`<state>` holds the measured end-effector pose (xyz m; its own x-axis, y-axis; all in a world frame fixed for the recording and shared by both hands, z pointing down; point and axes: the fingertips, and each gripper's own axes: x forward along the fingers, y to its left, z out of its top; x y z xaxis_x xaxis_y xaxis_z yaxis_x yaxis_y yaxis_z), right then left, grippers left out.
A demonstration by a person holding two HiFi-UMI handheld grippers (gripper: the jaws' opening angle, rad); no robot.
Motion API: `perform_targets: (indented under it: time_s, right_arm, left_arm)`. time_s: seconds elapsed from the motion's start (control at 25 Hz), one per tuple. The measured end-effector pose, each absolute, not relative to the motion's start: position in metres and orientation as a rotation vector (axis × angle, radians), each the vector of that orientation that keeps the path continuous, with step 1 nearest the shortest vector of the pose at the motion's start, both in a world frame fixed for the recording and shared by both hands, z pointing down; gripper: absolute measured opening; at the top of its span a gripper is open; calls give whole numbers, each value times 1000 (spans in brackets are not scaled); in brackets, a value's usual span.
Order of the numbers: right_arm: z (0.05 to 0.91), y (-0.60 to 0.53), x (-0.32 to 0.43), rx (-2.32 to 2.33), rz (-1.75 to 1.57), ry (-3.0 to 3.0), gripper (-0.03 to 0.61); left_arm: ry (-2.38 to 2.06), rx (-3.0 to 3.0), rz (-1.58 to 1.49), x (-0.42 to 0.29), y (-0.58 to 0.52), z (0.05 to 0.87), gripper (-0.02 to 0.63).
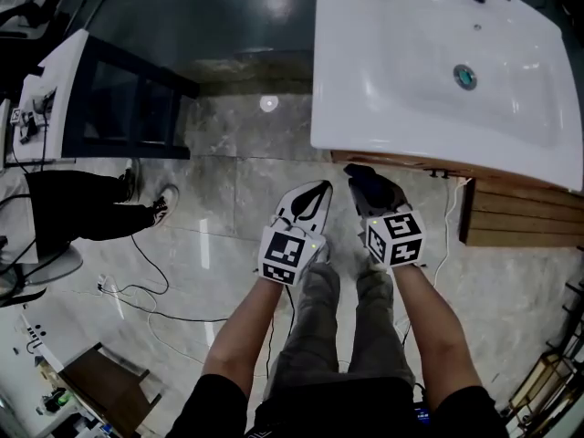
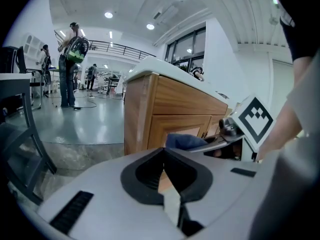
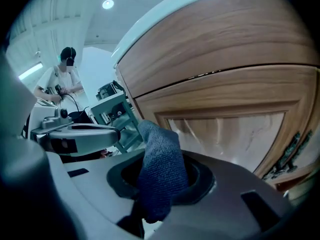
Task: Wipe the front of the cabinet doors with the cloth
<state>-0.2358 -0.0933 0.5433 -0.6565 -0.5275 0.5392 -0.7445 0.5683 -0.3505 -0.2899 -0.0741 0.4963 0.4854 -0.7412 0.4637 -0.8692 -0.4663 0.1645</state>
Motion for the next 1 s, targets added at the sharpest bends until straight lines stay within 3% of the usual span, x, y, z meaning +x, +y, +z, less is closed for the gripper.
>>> perform_targets:
  time_s: [0.48, 1.0]
  right_arm:
    - [557, -108, -266, 1037, 815, -2418, 107]
    - [564, -122, -153, 1198, 813, -2355, 107]
  left_arm:
    - [-1365, 2337, 462, -316, -80, 509, 8]
    - [-1303, 2394, 483, -235, -87, 512, 8]
